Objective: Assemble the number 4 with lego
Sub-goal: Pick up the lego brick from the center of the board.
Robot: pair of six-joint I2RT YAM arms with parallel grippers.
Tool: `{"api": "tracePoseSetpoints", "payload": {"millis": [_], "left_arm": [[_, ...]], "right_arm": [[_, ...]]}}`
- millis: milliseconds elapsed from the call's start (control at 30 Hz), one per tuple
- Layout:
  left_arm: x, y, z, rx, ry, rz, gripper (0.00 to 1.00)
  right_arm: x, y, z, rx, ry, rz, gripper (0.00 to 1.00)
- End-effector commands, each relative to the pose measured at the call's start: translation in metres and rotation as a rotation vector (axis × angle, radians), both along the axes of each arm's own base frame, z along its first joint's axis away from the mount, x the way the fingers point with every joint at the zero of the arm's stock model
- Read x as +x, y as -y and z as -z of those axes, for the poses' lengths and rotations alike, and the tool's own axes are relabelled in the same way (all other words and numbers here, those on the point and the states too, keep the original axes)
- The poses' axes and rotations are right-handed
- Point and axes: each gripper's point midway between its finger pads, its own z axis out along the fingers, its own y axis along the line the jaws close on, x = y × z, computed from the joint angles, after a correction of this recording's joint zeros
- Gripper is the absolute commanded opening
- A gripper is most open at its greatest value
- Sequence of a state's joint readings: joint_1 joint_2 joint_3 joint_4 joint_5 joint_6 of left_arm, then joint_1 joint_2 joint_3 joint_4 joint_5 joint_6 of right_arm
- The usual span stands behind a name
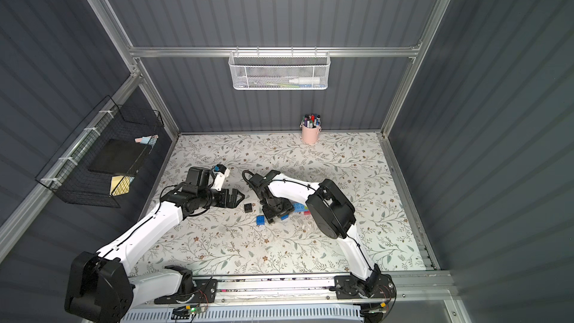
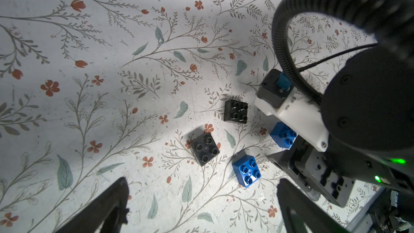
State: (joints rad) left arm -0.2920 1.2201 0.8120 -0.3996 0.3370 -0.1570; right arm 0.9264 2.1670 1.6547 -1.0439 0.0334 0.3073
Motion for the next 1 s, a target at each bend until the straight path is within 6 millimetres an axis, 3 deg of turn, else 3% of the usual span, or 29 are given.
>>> {"api": "tracePoseSetpoints", "payload": {"millis": [0,400,967], "left_arm": [[-0.004,-0.002,0.000,0.007,-0.002,-0.003,1.00],[-0.004,-0.002,-0.001,0.005,0.002,-0.003,0.99],[-0.004,-0.002,0.000,0.006,0.002,-0.002,0.99]], "right_arm": [[-0.003,0.000,-0.006,0.015,-0.006,0.001,0.67],[0.007,0.003,-0.006,0.061,0.021,0.088,0.47],[0.008,0.003,-0.011,0.074,0.023,0.081,0.44]]}}
